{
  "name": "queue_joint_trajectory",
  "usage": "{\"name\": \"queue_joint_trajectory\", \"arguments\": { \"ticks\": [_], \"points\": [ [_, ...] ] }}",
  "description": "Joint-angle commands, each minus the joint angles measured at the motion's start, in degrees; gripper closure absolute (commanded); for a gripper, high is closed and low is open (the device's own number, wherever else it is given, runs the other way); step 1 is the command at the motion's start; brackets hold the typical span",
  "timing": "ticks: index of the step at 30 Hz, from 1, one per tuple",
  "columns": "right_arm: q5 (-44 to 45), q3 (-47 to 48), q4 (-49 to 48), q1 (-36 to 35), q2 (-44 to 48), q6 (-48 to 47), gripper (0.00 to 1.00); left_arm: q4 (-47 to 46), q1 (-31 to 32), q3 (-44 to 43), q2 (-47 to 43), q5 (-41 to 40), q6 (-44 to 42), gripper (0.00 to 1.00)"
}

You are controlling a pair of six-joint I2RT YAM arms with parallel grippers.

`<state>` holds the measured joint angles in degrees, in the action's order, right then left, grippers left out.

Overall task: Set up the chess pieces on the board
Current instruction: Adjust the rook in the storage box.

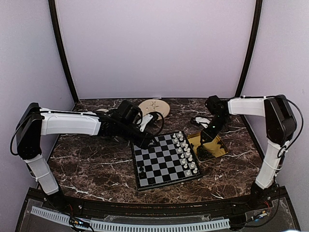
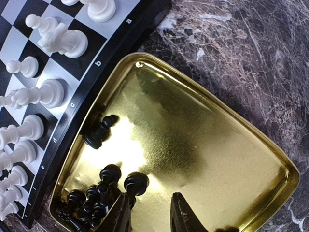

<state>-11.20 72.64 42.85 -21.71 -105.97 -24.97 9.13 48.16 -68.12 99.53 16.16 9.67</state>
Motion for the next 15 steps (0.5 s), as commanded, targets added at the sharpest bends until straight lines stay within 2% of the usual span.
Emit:
{"name": "queue_joint_trajectory", "arguments": {
  "ticks": [1, 5, 11, 15],
  "points": [
    [-1.0, 1.5, 0.9, -0.3, -2.0, 0.3, 0.74, -0.6, 0.2, 1.1, -1.8, -0.4, 0.4, 0.54],
    [-0.7, 1.7, 1.1, -0.3, -1.1, 0.7, 0.75, -0.4, 0.2, 1.4, -2.1, -0.7, 0.4, 0.54],
    [5.0, 1.1, 0.1, -0.3, 1.8, 1.4, 0.76, -0.9, 0.2, 2.4, -3.0, -1.3, 0.6, 0.54],
    [1.3, 1.0, 0.7, -0.4, 3.9, 1.2, 0.75, -1.0, 0.2, 2.7, -3.1, -1.3, 0.9, 0.54]
  ]
}}
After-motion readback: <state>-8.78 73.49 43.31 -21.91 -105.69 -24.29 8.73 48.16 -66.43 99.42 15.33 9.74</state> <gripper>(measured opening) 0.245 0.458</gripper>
